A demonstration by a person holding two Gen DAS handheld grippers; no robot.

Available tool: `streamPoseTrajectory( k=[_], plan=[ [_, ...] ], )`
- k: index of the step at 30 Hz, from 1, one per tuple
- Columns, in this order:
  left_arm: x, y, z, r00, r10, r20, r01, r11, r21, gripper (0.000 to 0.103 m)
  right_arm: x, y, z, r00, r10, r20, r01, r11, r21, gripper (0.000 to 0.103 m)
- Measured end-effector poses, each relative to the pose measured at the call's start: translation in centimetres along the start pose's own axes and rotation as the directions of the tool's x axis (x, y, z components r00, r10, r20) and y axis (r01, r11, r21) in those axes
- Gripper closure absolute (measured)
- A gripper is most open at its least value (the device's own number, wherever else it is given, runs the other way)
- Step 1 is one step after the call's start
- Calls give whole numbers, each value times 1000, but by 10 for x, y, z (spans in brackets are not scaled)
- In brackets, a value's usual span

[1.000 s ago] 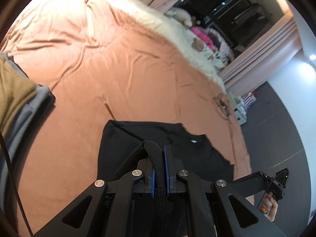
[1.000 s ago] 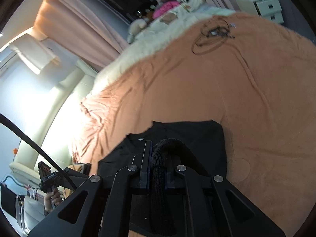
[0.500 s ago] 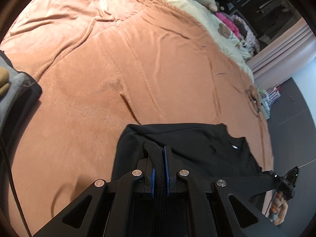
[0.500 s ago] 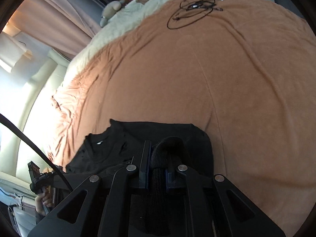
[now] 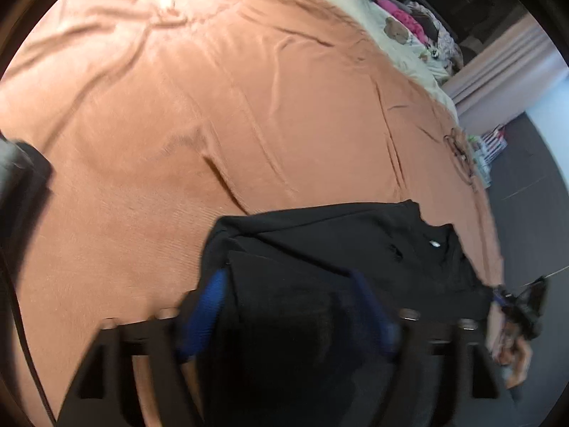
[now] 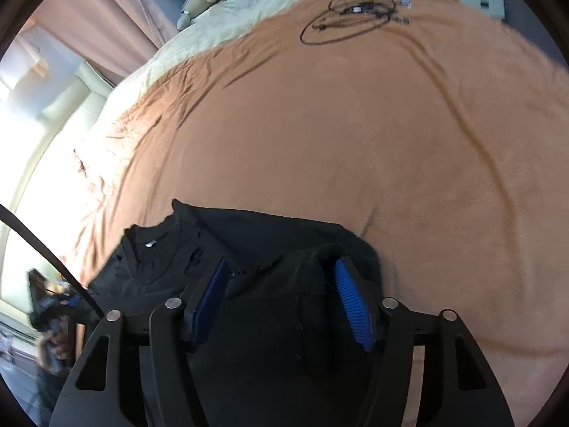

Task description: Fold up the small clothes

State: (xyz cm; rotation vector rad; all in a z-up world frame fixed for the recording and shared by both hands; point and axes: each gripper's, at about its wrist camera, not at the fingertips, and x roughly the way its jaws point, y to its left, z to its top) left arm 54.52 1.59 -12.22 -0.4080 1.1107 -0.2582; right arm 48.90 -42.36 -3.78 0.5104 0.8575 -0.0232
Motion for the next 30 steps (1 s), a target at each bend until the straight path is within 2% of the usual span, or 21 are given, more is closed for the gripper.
streamPoseTrajectory(
  k=[2,4,7,10,15,21,25,30],
  plan=[
    [-8,-4,-4,1000,18,13,-18,999,28,19,-8,3,-7,1000,-27,2,27,999,-30,42],
    [-13,-7,-10,1000,23,-4,-23,998,56,19,-16,10,-15,999,-45,-3,45,997,-67,42],
    [-13,-15,-22,997,69,-30,-65,990,122,19,-25,27,-27,997,-71,-12,69,988,-136,40],
    [-11,-24,-37,992,117,-55,-104,974,202,19,-31,41,-38,994,-107,-13,103,975,-197,35],
    [-2,-35,-55,978,188,-86,-151,936,318,19,-33,55,-56,984,-172,-41,156,952,-265,35],
    [10,-40,-66,947,314,-70,-254,863,438,19,-19,69,-67,947,-313,-76,272,903,-334,35],
    [26,-31,-57,929,362,-78,-293,848,441,19,2,74,-65,916,-390,-91,336,873,-353,35],
    [38,-30,-34,921,388,-37,-333,833,441,18,26,86,-45,892,-449,-61,399,842,-363,35]
  ],
)
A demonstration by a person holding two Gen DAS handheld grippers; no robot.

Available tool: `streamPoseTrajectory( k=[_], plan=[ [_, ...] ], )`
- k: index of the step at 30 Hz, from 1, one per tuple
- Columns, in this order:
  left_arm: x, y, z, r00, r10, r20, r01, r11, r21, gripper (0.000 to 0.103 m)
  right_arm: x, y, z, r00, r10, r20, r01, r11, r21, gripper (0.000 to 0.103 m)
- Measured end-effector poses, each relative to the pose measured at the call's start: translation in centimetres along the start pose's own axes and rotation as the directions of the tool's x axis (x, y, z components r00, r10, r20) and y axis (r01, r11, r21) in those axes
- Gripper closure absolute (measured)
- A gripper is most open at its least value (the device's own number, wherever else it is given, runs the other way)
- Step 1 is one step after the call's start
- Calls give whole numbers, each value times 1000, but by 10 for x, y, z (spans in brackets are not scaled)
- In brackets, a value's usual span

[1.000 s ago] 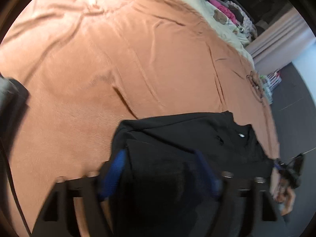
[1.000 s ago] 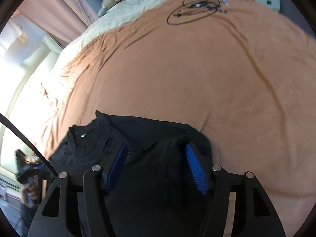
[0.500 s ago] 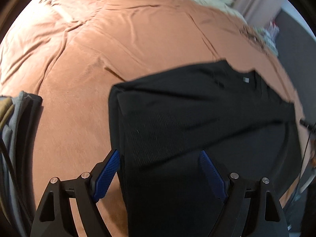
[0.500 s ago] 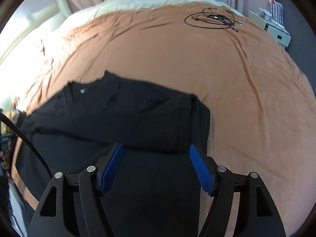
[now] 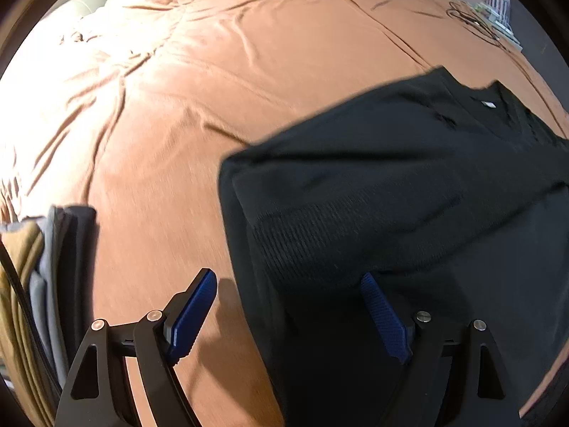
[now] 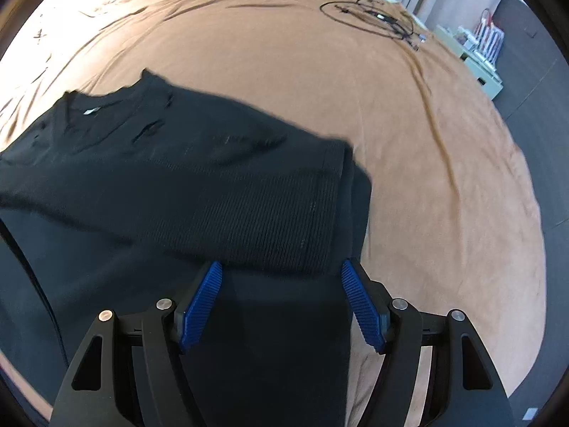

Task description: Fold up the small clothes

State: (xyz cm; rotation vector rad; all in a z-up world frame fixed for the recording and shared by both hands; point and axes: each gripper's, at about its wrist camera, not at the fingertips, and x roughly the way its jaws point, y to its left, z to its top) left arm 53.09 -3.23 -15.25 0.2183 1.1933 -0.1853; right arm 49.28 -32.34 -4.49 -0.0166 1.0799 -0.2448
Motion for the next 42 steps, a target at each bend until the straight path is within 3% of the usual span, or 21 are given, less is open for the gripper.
streamPoseTrajectory(
  k=[8,14,19,23,27,32,35,36,38,40,41,42],
  plan=[
    [12,9,52,996,43,75,-43,999,2,18,19,4,51,999,-26,40,25,999,20,35],
    [25,23,87,994,3,111,5,997,-72,28,31,-4,71,993,-30,117,24,999,48,35],
    [26,33,94,990,-75,116,88,990,-114,31,19,-21,77,978,31,207,-53,993,103,35],
    [36,36,98,988,-116,100,129,983,-130,33,18,-40,73,968,142,205,-171,977,127,35],
    [45,37,103,980,-177,94,190,971,-143,43,34,-62,67,961,223,160,-245,960,135,35],
    [50,34,100,969,-227,93,240,956,-170,66,70,-73,71,951,294,97,-307,939,156,35],
    [48,30,102,972,-215,99,228,962,-151,81,93,-75,85,949,308,68,-315,932,176,35],
    [46,29,102,971,-216,101,229,963,-143,91,102,-77,88,946,318,55,-323,926,194,35],
    [41,30,102,970,-214,114,229,964,-134,95,114,-75,94,937,348,27,-345,912,220,62],
    [34,31,100,967,-214,137,231,965,-121,97,120,-71,96,941,338,6,-331,919,213,75],
    [29,32,100,966,-211,150,228,968,-107,98,118,-70,97,949,314,8,-309,931,193,90],
    [25,32,99,965,-208,160,225,969,-98,98,113,-70,99,954,299,14,-297,938,181,94]
  ],
)
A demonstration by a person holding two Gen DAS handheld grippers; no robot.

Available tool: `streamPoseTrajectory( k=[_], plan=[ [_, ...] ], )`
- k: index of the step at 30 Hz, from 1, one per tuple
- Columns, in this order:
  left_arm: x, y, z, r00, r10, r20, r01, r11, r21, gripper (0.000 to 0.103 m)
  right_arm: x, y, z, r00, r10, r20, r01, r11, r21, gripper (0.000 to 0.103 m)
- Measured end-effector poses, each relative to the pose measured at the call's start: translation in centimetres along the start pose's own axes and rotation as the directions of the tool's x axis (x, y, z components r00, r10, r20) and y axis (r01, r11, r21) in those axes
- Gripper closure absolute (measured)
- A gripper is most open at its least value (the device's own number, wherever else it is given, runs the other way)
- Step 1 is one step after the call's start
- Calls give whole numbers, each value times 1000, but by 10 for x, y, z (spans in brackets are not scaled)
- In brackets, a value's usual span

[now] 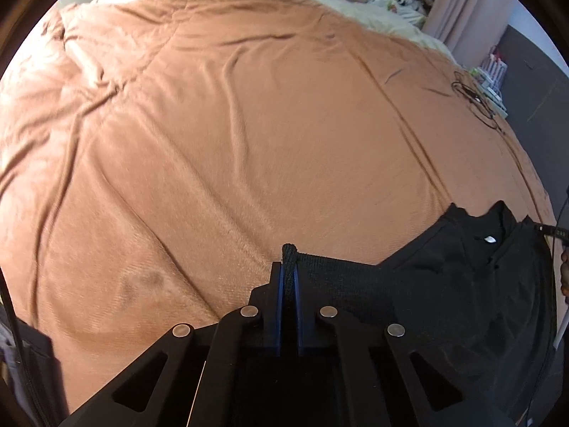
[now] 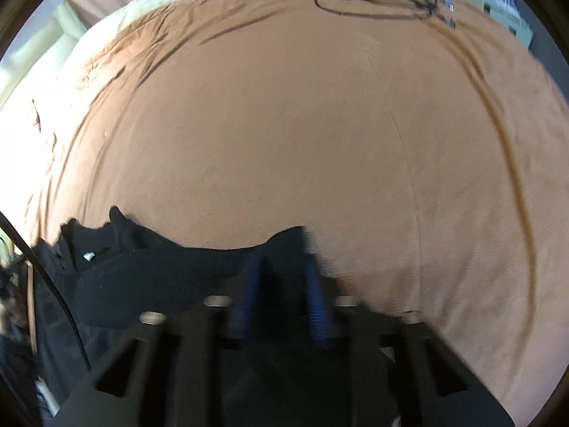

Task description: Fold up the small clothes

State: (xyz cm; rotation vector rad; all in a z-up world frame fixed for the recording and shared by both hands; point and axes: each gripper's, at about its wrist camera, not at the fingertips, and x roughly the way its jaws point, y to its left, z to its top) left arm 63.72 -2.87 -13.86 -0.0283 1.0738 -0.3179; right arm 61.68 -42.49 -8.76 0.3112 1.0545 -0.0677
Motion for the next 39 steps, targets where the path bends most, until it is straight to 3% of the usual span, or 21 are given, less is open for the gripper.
streamPoseTrajectory(
  k=[6,13,17,22,26,27,28,31,33,39],
  plan=[
    [-33,3,4,996,3,89,-4,1000,6,99,-50,8,-6,990,2,138,4,999,-43,98],
    [-55,8,9,989,3,148,1,1000,-22,99,-88,7,-15,964,-41,263,51,998,-31,99],
    [-44,6,12,990,16,137,-13,1000,-23,99,-77,14,-30,961,-70,266,77,997,-13,99],
    [-17,5,12,993,51,108,-48,999,-25,99,-42,21,-24,967,-94,236,101,995,-15,98],
    [7,5,9,997,73,30,-73,997,-22,95,-12,19,-16,977,-134,166,135,991,1,96],
    [11,4,8,995,98,7,-98,995,-15,90,-9,18,-15,977,-141,159,143,990,-1,94],
    [12,3,6,994,110,-3,-110,994,-13,82,-8,19,-14,975,-155,156,158,988,-4,86],
    [5,3,1,995,98,1,-98,995,-15,61,-17,22,-13,971,-154,182,160,987,-16,35],
    [-6,1,-4,996,89,16,-88,996,-18,51,-28,27,-19,969,-145,199,153,988,-22,32],
    [-42,-6,-23,999,38,33,-37,999,-38,51,-73,45,-48,966,-129,225,146,988,-57,32]
  ],
)
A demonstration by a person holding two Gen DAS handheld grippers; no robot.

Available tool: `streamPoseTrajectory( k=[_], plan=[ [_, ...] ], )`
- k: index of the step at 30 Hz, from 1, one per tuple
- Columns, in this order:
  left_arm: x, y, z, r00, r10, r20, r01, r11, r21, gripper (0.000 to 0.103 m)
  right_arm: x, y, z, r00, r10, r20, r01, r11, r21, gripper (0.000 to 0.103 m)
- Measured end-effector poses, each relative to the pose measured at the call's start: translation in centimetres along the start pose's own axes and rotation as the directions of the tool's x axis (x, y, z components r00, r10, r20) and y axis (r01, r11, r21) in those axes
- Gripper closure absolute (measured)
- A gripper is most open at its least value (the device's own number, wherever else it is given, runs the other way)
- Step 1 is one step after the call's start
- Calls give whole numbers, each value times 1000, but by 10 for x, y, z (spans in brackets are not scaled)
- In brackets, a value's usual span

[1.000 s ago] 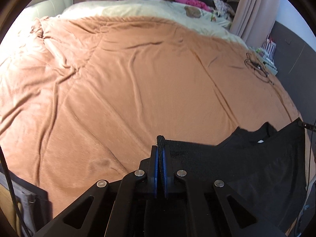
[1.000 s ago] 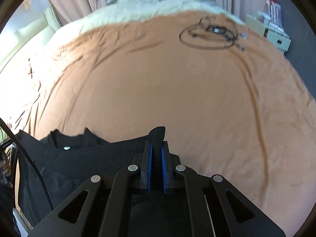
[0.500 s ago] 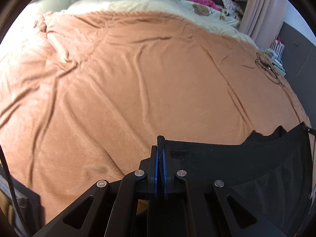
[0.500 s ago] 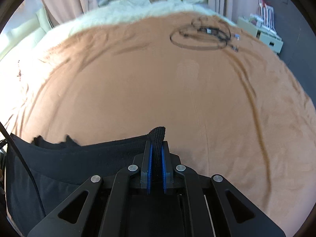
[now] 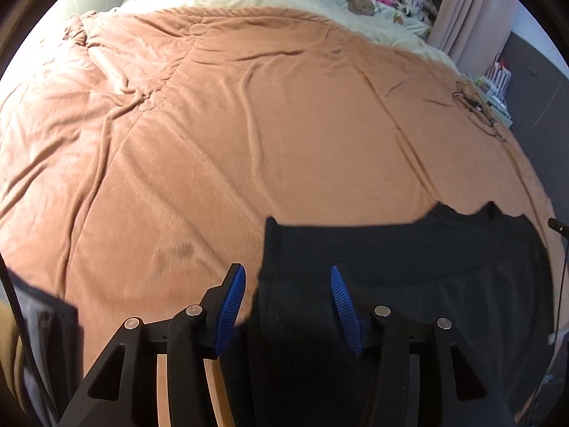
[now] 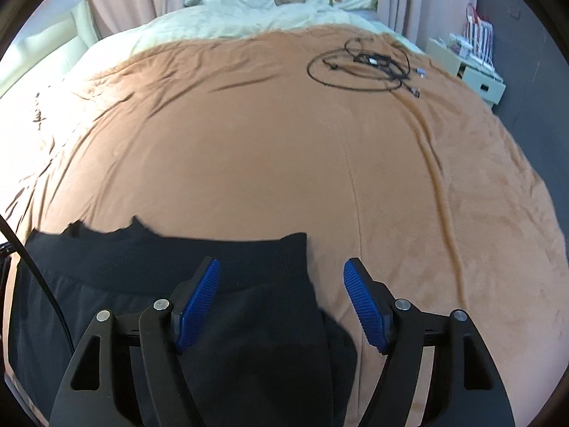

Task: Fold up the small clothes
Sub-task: 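Open both tools and smooth the folded black shirt flat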

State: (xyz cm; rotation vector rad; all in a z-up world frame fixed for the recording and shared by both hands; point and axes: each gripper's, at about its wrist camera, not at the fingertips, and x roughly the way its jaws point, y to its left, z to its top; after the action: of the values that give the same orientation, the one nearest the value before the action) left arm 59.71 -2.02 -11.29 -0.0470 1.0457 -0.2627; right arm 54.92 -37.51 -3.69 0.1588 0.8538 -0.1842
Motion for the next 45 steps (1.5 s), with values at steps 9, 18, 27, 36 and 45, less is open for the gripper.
streamPoseTrajectory(
  k=[9,18,27,36,45],
  plan=[
    [-47,-3,-62,999,-40,15,41,996,-73,51,-68,23,-51,998,43,39,-42,998,-36,32],
    [-76,-9,-122,998,-61,31,65,990,-127,51,-107,58,-104,997,56,62,-52,997,-56,32],
    [-82,4,-170,998,-62,15,63,981,-185,51,-117,100,-144,990,140,16,-138,988,-73,32],
    [-94,36,-214,990,-138,16,135,937,-323,51,-103,135,-177,972,226,-68,-231,971,-69,48],
    [-89,44,-234,970,-244,24,230,873,-430,51,-94,133,-204,964,246,-100,-249,968,-26,69]
  ],
)
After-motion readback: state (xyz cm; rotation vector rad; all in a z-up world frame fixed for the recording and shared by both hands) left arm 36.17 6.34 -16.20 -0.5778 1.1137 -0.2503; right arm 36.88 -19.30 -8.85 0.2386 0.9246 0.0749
